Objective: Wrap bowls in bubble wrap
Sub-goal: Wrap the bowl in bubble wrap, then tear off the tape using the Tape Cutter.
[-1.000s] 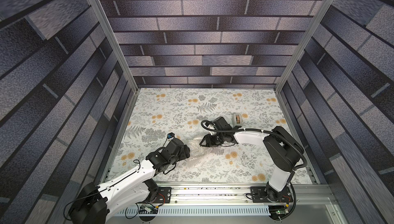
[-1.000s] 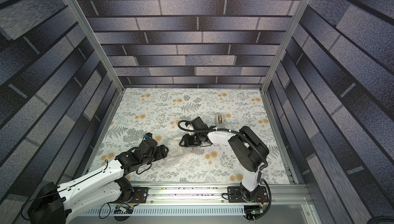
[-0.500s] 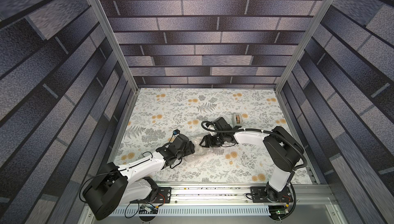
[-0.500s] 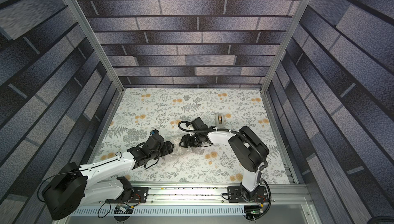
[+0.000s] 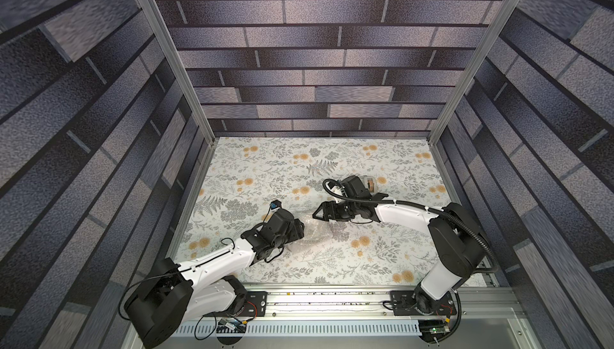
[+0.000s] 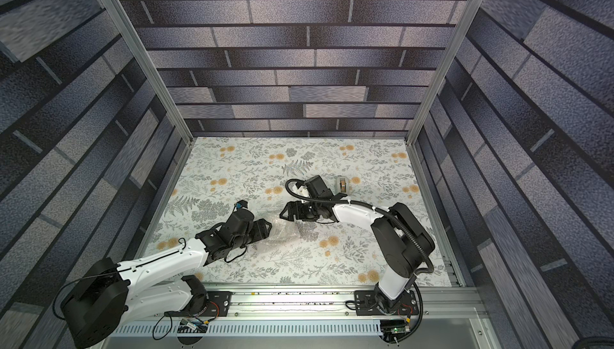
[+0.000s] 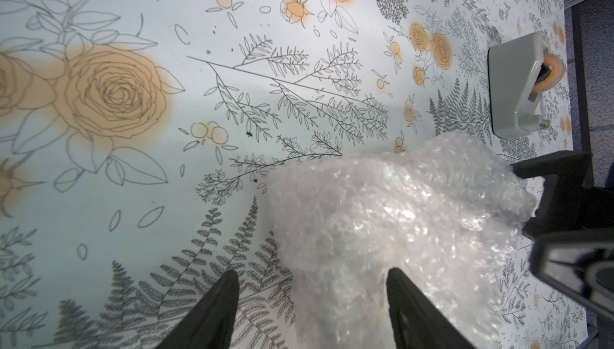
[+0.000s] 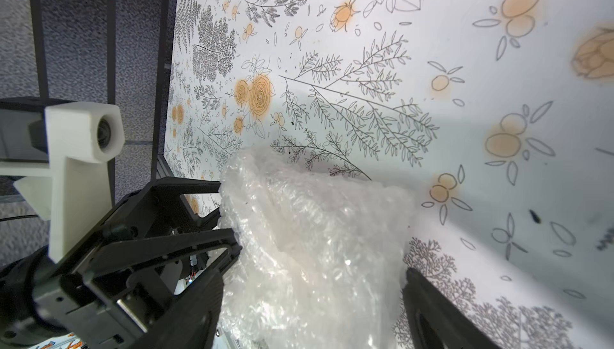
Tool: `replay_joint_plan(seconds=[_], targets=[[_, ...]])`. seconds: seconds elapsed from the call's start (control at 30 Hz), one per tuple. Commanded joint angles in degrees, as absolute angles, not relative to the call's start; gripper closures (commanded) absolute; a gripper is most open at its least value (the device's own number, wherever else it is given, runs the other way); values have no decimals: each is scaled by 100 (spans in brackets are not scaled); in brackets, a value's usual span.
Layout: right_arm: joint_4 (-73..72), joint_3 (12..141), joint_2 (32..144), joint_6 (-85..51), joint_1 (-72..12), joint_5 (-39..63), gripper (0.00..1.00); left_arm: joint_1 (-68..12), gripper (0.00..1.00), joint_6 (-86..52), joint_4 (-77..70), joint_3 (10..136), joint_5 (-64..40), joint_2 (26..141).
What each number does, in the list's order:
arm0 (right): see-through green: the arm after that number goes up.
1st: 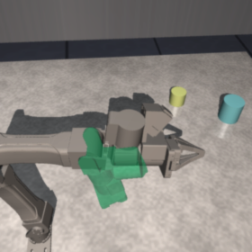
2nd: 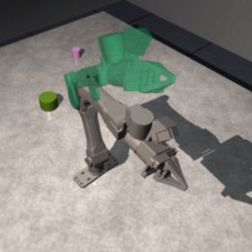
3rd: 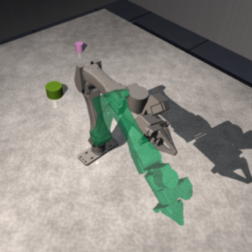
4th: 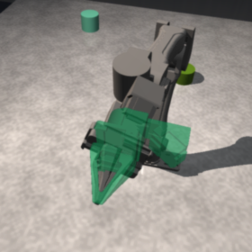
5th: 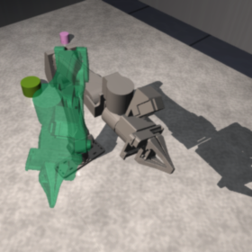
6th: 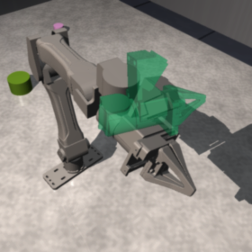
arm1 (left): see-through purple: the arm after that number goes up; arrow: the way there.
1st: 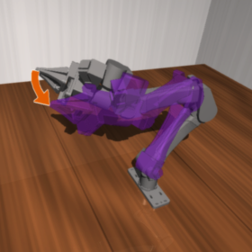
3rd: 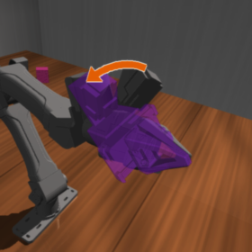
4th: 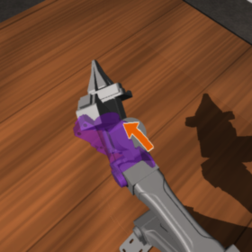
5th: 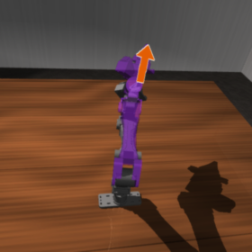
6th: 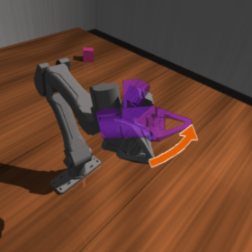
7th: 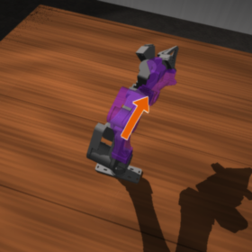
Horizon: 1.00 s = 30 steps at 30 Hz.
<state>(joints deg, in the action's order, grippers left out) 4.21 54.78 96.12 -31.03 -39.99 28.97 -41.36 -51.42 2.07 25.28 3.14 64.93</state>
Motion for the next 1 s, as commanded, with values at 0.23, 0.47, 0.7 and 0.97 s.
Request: replay_joint_plan(seconds=[0.23, 0.47, 0.7, 0.97], targets=[[1483, 5791, 9153, -2559, -3870, 2634, 14, -4266, 28, -4831, -174, 2514, 61, 6806], [2366, 5957, 8206, -2202, -3120, 2191, 16, -4325, 28, -4843, -230, 2465, 88, 6822], [3525, 6598, 8054, -1654, -2630, 1347, 23, -4307, 27, -4702, -145, 2534, 105, 6643], [3628, 6725, 8429, -1544, -1675, 353, 54, -4311, 27, -4684, -278, 2452, 46, 6623]])
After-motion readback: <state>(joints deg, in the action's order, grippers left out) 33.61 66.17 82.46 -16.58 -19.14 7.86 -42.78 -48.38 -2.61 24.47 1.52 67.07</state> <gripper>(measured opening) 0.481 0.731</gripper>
